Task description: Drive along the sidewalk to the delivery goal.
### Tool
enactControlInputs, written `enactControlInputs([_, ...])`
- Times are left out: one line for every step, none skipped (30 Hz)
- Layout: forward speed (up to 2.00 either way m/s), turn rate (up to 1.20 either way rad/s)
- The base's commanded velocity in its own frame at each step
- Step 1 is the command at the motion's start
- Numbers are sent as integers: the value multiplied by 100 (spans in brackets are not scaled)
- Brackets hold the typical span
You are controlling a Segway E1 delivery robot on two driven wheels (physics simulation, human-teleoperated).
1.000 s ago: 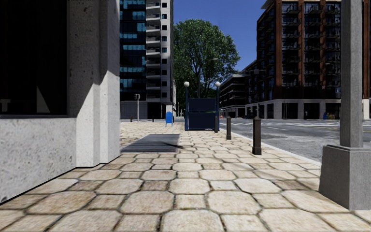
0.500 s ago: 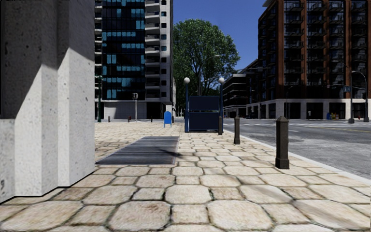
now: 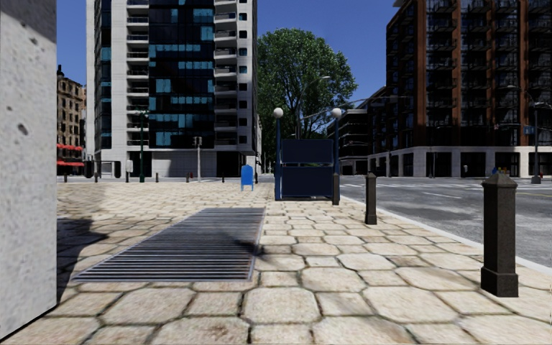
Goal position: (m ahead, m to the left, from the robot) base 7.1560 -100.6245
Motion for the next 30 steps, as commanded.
enactControlInputs([200, 0])
enactControlInputs([200, 0])
enactControlInputs([200, 0])
enactControlInputs([200, 0])
enactControlInputs([200, 11])
enactControlInputs([200, 24])
enactControlInputs([200, 27])
enactControlInputs([200, 33])
enactControlInputs([200, 33])
enactControlInputs([200, 38])
enactControlInputs([200, 43])
enactControlInputs([200, 44])
enactControlInputs([200, 45])
enactControlInputs([200, 45])
enactControlInputs([200, 45])
enactControlInputs([200, 45])
enactControlInputs([200, 45])
enactControlInputs([200, 45])
enactControlInputs([200, 45])
enactControlInputs([200, 45])
enactControlInputs([200, 45])
enactControlInputs([200, 45])
enactControlInputs([200, 45])
enactControlInputs([200, 45])
enactControlInputs([200, 45])
enactControlInputs([200, 45])
enactControlInputs([200, 45])
enactControlInputs([200, 45])
enactControlInputs([200, 45])
enactControlInputs([200, 45])
